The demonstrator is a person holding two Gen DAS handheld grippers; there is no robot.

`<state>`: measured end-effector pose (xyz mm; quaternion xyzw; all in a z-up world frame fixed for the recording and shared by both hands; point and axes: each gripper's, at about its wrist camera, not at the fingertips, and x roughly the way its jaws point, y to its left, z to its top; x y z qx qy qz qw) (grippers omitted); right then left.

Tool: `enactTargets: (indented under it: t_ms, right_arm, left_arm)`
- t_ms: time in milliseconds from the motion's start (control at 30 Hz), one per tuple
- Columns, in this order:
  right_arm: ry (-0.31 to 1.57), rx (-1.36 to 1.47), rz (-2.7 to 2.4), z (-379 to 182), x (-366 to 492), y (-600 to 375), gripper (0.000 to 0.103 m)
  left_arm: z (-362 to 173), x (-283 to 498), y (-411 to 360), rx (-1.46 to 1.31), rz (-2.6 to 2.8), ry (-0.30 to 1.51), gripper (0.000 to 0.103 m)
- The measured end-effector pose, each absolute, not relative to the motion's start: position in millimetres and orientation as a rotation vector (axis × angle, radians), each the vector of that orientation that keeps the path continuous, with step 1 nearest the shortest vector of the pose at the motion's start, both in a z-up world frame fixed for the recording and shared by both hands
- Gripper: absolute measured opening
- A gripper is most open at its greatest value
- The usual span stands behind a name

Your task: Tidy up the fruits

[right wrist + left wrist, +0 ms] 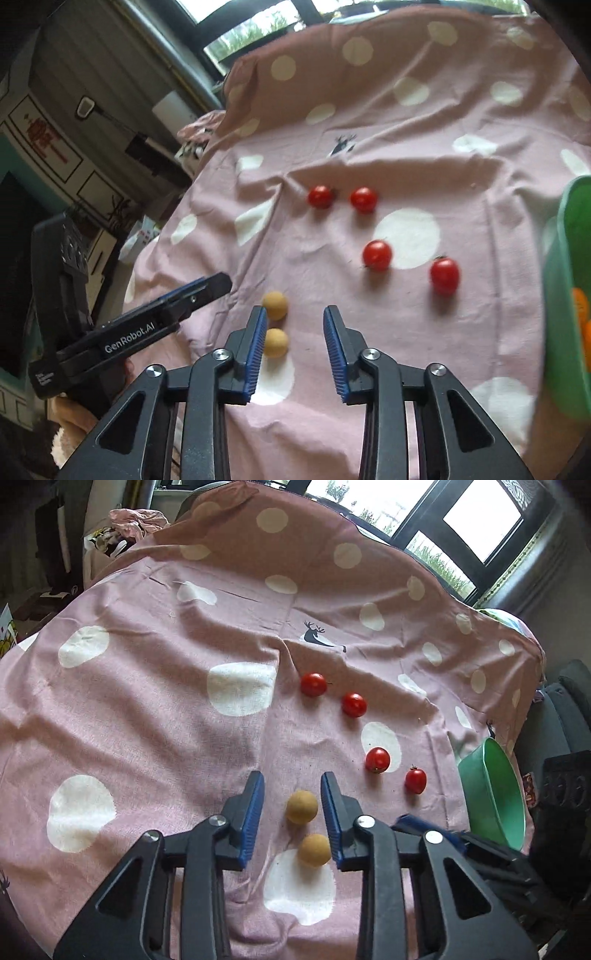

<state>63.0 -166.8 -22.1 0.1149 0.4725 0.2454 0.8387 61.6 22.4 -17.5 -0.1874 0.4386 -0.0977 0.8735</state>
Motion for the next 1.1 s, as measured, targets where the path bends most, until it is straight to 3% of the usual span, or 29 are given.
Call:
enactTargets:
  t_ms: [433,1100]
  right_arm:
    - [1.105,0.114,0.53,-69.4,62.1,-116.0,0.028]
    - [1.05,0.209,0.307,-27.3,61.9,-206.6,0.028]
  left_arm:
    - [-25.8,69.7,14.9,-0.399,-0.267,0.943,0.025]
    - [-48.7,82.1,-33.8,-0.252,-0.281,1.027,0.023]
